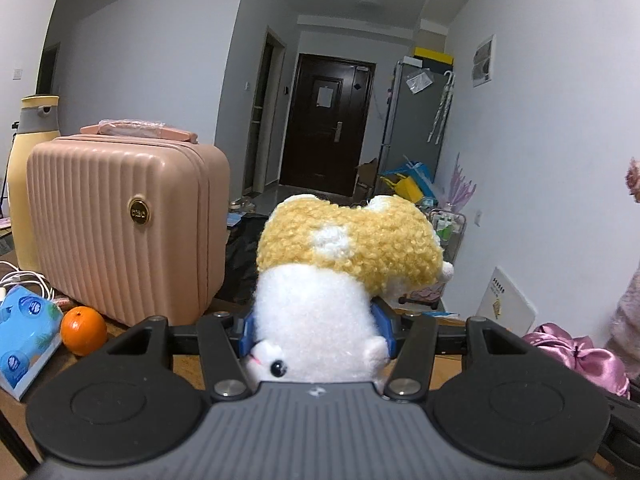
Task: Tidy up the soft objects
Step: 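Carry the sheep and scrunchie with both grippers over the open cardboard box, then open both grippers to drop the sheep and scrunchie into the box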
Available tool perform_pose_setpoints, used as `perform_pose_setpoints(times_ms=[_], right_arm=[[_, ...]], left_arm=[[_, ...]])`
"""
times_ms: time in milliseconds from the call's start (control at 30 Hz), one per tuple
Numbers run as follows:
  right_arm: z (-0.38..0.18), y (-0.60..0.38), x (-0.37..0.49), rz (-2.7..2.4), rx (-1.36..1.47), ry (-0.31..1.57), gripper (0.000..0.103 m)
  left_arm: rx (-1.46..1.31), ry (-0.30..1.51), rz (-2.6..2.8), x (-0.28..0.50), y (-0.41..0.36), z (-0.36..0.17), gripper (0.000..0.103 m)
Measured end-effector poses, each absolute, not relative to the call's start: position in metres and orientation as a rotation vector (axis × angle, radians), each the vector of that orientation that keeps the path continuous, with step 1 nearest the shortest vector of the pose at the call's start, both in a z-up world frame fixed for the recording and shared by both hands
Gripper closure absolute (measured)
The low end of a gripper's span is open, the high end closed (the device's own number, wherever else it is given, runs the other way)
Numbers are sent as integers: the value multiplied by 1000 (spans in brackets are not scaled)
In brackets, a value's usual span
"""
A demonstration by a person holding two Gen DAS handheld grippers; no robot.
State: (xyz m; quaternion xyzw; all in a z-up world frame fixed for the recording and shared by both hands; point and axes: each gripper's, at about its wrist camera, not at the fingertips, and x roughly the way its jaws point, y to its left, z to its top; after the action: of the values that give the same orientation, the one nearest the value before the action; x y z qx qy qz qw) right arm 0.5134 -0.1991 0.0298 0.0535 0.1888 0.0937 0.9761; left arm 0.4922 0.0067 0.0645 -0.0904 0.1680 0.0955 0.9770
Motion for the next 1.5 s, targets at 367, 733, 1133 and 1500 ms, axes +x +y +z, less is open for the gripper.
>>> perform_pose_setpoints(times_ms=[367, 733, 1133, 1500], right_arm=[[19, -172, 548, 184, -8, 483, 61], [3, -164, 556, 176, -41, 545, 52], [1, -170, 556, 142, -55, 533, 0], [4, -178, 549, 138, -59, 513, 0]], left_arm=[[-123, 446, 221, 541, 7, 42, 47], [-87, 580, 236, 562, -3, 10, 36], [-122, 519, 308, 552, 6, 19, 0], [-133, 504, 299, 539, 2, 26, 0]])
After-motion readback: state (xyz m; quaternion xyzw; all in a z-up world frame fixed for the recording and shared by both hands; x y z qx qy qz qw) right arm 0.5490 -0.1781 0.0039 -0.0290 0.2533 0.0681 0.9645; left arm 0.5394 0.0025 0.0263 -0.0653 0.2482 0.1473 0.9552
